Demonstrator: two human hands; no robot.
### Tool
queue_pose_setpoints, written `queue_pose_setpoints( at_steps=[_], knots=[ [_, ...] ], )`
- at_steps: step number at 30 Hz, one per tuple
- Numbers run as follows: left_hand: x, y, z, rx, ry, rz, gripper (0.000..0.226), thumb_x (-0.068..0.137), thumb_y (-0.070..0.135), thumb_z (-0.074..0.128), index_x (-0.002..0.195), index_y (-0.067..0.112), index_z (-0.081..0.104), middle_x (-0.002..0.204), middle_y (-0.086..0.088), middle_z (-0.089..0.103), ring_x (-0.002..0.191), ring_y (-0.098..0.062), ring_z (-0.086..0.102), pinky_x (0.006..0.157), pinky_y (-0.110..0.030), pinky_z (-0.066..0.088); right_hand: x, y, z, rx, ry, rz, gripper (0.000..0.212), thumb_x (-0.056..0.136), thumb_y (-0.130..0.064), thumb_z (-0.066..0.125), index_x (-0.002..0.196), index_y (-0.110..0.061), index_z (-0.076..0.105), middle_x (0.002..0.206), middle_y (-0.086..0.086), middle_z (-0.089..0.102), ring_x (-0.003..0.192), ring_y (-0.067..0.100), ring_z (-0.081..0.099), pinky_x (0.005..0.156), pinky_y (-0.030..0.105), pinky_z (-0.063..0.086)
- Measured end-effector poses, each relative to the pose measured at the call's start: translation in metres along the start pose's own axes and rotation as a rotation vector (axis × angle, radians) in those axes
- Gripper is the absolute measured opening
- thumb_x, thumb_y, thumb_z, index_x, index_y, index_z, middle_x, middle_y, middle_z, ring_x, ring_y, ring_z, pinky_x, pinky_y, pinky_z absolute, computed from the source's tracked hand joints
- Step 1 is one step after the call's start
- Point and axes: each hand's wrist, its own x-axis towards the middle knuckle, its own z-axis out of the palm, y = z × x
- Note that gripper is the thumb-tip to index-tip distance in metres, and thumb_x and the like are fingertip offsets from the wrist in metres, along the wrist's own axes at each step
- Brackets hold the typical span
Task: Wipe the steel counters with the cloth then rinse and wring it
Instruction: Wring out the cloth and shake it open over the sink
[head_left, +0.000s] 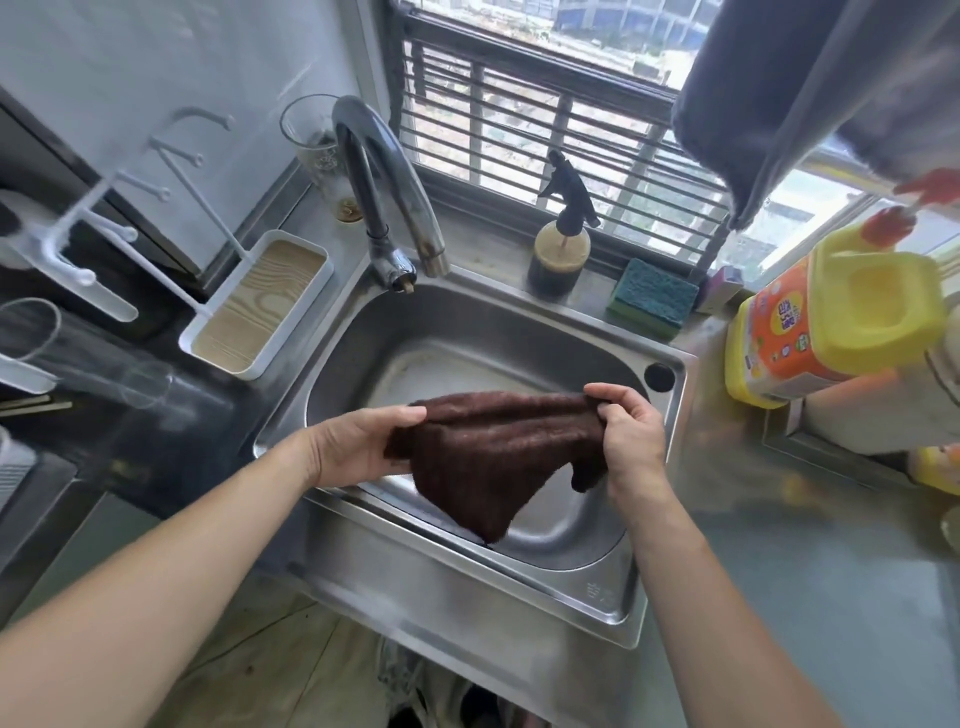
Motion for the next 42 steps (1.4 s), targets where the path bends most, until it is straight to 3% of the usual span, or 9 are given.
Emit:
queue_pose_setpoints(
  at_steps=[7,10,12,17,21,25,29,36,42],
  knots=[
    [0.012,0.006,-0.012,0.073,0.607,-0.029,0.095,0.085,0.017,0.079,0.153,0.011,0.014,0.117,-0.024,0.065,0.09,-0.029,0.073,0.074,-0.041,0.06,0.006,0.003,-0.001,-0.108,-0.071,-0.022,0.032,0.095,0.004,0.05,0.085,-0.017,0.072,0.082,0.015,0.068,0.061,0.032,0.062,0.057,0.04,0.056],
    [0.006,0.023,-0.012,0.349,0.492,0.004,0.113,0.074,0.019,0.089,0.148,0.045,0.007,0.124,-0.018,0.053,0.099,-0.027,0.07,0.078,-0.034,0.058,0.006,-0.001,-0.003,-0.278,-0.292,-0.006,0.015,0.088,-0.006,0.072,0.101,-0.013,0.071,0.095,0.017,0.074,0.075,0.031,0.073,0.074,0.035,0.061],
    [0.005,0.03,-0.006,0.814,0.416,-0.029,0.114,0.07,0.015,0.09,0.144,0.049,0.01,0.119,-0.012,0.05,0.096,-0.023,0.063,0.076,-0.028,0.053,0.005,-0.006,-0.003,-0.523,-0.463,-0.045,0.035,0.077,-0.01,0.084,0.108,-0.015,0.068,0.099,0.013,0.073,0.081,0.022,0.071,0.072,0.02,0.057],
    [0.011,0.04,-0.006,1.292,0.545,-0.014,0.055,0.073,0.018,0.084,0.117,0.033,0.054,0.12,-0.004,0.031,0.105,-0.022,0.052,0.102,-0.027,0.042,0.005,-0.014,0.004,-1.248,-0.463,-0.358,0.017,0.073,-0.021,0.077,0.089,-0.015,0.082,0.089,0.013,0.067,0.101,0.027,0.057,0.078,0.025,0.042],
    [0.012,0.045,-0.021,1.469,0.668,0.174,0.009,0.073,0.039,0.073,0.072,0.031,0.07,0.102,-0.001,0.06,0.107,-0.022,0.057,0.091,-0.03,0.046,0.006,-0.009,0.004,-1.01,-0.25,-0.506,0.013,0.079,-0.029,0.072,0.077,-0.016,0.076,0.103,0.001,0.067,0.099,0.019,0.059,0.091,0.026,0.046],
    [0.007,0.045,-0.019,1.225,0.679,0.342,0.017,0.091,0.035,0.065,0.078,0.025,0.069,0.073,0.009,0.068,0.076,-0.009,0.064,0.07,-0.029,0.046,-0.008,-0.017,0.013,-0.583,-0.067,-0.351,0.009,0.09,-0.025,0.066,0.085,-0.018,0.064,0.076,-0.005,0.067,0.072,0.01,0.06,0.068,0.024,0.04],
    [0.027,0.029,0.0,0.902,0.805,0.319,0.034,0.092,0.041,0.059,0.078,0.011,0.068,0.065,0.004,0.064,0.068,-0.016,0.061,0.067,-0.033,0.047,-0.027,-0.015,0.04,-0.479,0.161,-0.259,0.021,0.091,-0.027,0.069,0.103,-0.012,0.061,0.087,0.0,0.066,0.087,0.025,0.064,0.073,0.024,0.038],
    [0.059,0.022,0.05,0.322,0.578,0.128,0.05,0.088,0.06,0.061,0.093,0.011,0.072,0.091,-0.005,0.073,0.08,-0.02,0.069,0.078,-0.034,0.056,-0.063,0.007,0.091,-0.717,-0.626,-0.471,0.039,0.073,-0.026,0.053,0.099,-0.024,0.082,0.106,0.002,0.069,0.108,0.01,0.055,0.101,0.021,0.045],
    [0.049,0.034,0.035,0.563,0.433,0.351,0.012,0.081,0.025,0.067,0.083,0.014,0.07,0.075,0.0,0.067,0.073,-0.015,0.061,0.075,-0.036,0.05,-0.026,-0.008,0.069,-0.447,-0.173,-0.192,0.014,0.085,-0.019,0.066,0.099,-0.021,0.068,0.094,-0.007,0.072,0.09,0.008,0.068,0.088,0.029,0.051]
  ],
)
